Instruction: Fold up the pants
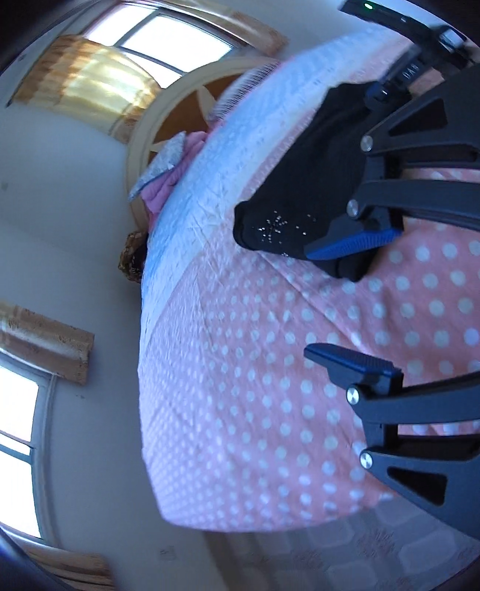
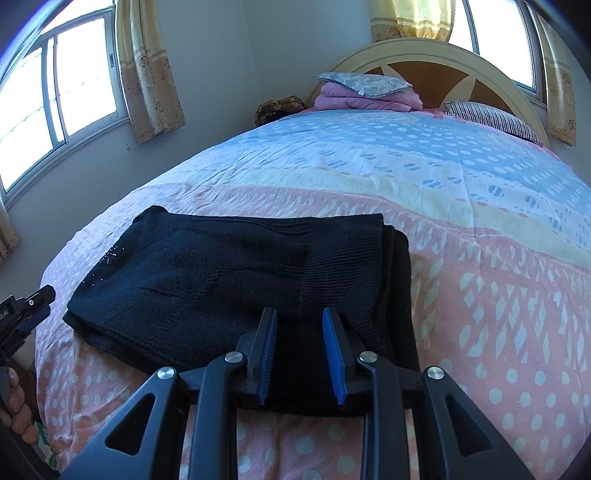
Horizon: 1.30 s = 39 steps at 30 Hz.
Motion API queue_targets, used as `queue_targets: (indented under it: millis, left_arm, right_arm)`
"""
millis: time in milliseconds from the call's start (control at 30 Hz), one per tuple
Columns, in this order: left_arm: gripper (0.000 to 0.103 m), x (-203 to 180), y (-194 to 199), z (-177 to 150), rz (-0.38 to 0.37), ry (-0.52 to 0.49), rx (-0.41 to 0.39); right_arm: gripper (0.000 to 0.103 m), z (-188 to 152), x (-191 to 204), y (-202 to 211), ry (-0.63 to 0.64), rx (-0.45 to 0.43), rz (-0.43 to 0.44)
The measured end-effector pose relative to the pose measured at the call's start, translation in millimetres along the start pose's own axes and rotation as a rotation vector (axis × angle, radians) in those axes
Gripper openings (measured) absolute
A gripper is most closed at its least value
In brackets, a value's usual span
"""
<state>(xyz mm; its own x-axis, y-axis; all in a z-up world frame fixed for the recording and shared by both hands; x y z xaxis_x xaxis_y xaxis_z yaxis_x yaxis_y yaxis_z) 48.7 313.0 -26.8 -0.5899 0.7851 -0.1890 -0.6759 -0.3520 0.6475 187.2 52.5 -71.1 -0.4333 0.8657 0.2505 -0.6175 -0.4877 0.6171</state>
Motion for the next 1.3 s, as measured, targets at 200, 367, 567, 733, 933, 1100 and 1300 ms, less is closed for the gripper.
queue_targets:
  millis: [200, 367, 567, 733, 933, 1100, 1300]
  left_arm:
    - [0.074, -29.0, 23.7, -16.0, -0.003, -0.226, -0.008]
    - [0.076, -49.3, 31.4, -23.4, -0.011, -0.261, -0.004]
    - [0.076, -67.9, 53.0, -45.9, 0.005, -0.376, -0.030]
    - [0.082, -74.4, 70.2, -64.7, -0.025, -0.410, -0.007]
    - [0.095, -74.4, 97.8, -79.0, -0.008, -0.462, -0.048]
    - [0.103, -73.5, 120.5, -81.6, 0.009, -0.490, -0.120]
    - [0.103, -70.7, 142.5, -74.6, 0.007, -0.488, -0.175]
  right_arm:
    - [0.038, 7.1, 23.7, 35.9, 0.053, -0.105, -0.006]
    - [0.040, -10.4, 42.9, 77.1, 0.026, -0.118, 0.026]
    - [0.043, -39.6, 40.3, 104.9, -0.076, -0.100, 0.034]
    - [0.064, -48.7, 39.0, 123.5, -0.093, -0.123, 0.003]
    - [0.064, -59.5, 40.1, 147.3, -0.140, -0.142, -0.001]
    - [0.065, -58.4, 49.9, 171.2, -0.135, -0.196, -0.021]
    - [0.066, -45.6, 73.6, 201.3, -0.089, -0.277, -0.020]
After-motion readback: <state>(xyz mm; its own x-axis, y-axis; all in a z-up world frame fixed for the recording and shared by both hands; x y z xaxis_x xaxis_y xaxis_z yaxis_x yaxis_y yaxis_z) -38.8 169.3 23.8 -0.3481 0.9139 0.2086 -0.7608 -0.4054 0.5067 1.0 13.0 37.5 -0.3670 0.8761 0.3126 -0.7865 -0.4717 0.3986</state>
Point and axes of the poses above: each gripper's, at about its wrist camera, not at the fingertips, and y roughly against the way its jaws point, x to its left, z to its top, the point moved 8 cm from there along -y, roughly the way its jaws point, and after that the axes turned 10 degrees about z, right-handed, at the moved point
